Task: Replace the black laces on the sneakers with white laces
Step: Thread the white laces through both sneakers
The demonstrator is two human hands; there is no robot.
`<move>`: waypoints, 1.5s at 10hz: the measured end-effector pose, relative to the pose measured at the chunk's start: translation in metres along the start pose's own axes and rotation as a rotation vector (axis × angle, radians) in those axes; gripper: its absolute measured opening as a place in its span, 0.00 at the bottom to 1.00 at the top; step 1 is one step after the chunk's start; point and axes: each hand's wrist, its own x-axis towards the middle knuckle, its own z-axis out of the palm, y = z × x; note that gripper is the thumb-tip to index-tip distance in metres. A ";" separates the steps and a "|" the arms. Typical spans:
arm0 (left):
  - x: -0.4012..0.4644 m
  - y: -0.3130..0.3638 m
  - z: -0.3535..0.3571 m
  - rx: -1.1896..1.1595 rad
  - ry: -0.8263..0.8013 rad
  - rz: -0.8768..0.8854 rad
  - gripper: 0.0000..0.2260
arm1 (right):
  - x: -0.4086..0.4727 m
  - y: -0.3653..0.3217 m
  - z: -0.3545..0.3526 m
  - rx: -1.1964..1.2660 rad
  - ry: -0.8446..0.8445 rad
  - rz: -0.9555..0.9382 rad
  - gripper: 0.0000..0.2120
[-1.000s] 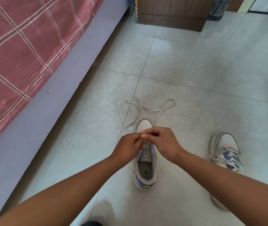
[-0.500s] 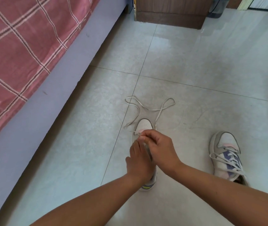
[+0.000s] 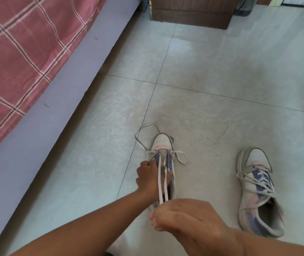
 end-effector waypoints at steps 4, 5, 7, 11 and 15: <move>-0.029 0.035 -0.053 -0.262 -0.522 -0.023 0.15 | -0.016 0.019 0.004 0.676 0.104 0.839 0.10; -0.044 0.029 -0.057 -0.105 -0.515 0.062 0.16 | -0.005 0.045 0.013 0.763 0.286 1.365 0.13; -0.065 0.000 -0.063 0.723 -0.775 0.291 0.14 | 0.031 0.084 0.029 1.254 0.103 1.806 0.17; 0.124 0.086 -0.032 0.883 0.107 0.677 0.11 | 0.028 0.085 0.039 0.954 -0.030 1.722 0.13; 0.174 0.109 0.017 1.525 0.025 1.166 0.10 | 0.018 0.093 0.044 1.047 0.006 1.667 0.13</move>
